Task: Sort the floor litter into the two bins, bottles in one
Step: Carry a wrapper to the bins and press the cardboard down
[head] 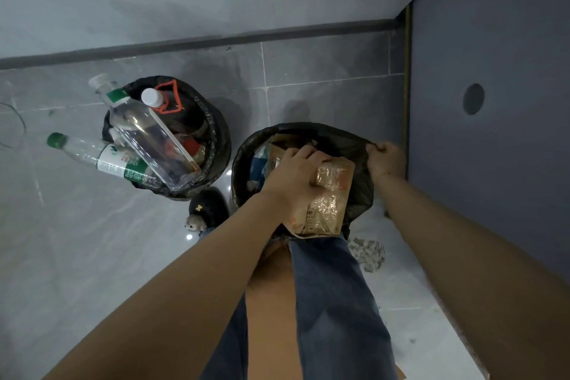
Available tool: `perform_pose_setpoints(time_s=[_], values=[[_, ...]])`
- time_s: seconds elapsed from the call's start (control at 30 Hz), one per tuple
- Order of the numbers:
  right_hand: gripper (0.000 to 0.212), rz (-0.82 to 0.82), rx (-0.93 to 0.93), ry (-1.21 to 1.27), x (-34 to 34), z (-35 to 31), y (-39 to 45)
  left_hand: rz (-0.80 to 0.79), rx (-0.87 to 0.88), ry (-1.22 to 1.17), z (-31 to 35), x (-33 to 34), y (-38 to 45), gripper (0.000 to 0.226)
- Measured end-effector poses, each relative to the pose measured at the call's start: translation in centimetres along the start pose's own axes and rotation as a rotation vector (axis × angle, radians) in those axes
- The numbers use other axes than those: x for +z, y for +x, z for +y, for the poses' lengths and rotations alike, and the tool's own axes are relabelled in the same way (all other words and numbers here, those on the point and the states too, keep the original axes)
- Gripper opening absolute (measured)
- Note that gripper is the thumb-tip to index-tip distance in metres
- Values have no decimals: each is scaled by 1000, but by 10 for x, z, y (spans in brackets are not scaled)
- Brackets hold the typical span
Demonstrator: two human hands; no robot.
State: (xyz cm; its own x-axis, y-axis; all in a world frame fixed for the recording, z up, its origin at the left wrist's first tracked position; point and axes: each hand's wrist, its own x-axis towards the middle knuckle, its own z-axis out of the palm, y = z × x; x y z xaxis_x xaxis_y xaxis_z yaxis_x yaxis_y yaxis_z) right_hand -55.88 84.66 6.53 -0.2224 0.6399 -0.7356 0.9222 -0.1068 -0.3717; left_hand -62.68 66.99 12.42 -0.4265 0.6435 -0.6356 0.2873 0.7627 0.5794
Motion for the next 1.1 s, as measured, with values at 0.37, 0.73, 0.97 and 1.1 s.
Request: perform_pose_setpoints(time_s=[0.37,0.73,0.97,1.1], values=[[32,135,50,141,-32,21,-63,-99,-130,-77,7,-6,27,64],[50,-117,77,286,24,18,-166,15,-131,-222,21,-35,-9,44],[45,-58,-13,91,35,13,-158,352,-412,-878,-20,-64,-52,29],[29,-48,-37,113,45,5,-170,446,-589,-1242,-62,-67,-102,24]])
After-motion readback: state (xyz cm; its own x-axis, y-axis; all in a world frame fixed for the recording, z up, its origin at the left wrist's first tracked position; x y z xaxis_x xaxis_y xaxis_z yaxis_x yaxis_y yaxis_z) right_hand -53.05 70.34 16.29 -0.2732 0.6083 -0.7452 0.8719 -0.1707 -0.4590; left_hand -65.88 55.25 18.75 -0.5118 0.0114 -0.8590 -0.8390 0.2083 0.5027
